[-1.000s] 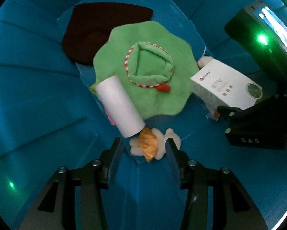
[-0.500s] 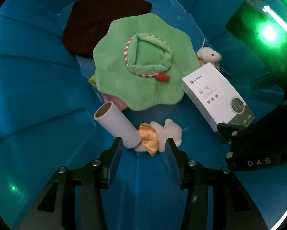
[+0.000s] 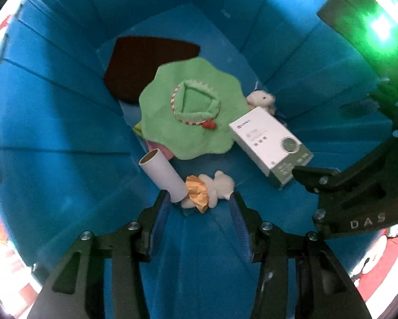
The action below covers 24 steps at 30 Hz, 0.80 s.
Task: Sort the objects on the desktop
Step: 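Move both tools back over the heap of medicine boxes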
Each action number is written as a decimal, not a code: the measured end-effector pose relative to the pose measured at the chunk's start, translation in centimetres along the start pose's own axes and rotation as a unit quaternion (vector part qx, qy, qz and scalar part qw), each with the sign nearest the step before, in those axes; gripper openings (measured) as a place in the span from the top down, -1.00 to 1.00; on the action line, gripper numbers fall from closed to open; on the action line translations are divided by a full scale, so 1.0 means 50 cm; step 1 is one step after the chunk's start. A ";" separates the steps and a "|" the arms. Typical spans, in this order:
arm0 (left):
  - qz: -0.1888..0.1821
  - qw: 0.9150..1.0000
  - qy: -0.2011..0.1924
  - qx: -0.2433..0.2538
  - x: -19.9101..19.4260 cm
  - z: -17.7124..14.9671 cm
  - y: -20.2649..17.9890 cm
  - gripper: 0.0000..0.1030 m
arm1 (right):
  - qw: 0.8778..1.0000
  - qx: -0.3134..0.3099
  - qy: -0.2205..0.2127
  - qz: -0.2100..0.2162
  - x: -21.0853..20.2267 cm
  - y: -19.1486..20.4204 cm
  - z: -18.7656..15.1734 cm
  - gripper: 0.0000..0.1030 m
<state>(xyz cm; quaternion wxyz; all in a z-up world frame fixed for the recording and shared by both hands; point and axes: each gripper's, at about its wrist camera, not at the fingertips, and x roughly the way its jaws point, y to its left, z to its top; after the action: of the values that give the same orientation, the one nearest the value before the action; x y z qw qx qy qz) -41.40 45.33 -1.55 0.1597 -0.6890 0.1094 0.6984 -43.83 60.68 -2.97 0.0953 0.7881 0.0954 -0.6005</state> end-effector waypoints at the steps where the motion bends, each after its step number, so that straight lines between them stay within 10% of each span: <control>1: 0.000 1.000 -0.010 0.001 -0.014 -0.009 -0.002 0.12 | 1.000 0.001 -0.007 -0.003 -0.004 0.009 -0.011 -0.99; 12: -0.001 0.988 -0.154 0.013 -0.194 -0.158 0.022 0.11 | 0.988 0.001 -0.154 -0.018 -0.165 0.126 -0.115 -1.00; 24: 0.063 0.960 -0.269 -0.047 -0.288 -0.335 0.213 0.11 | 0.945 -0.025 -0.325 -0.029 -0.290 0.330 -0.167 -1.00</control>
<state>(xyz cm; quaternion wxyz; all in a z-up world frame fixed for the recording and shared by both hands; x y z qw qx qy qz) -29.86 28.19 11.63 0.1061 -0.4741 0.0728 0.8710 -35.50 46.49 13.76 0.1235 0.5443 0.0974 -0.8240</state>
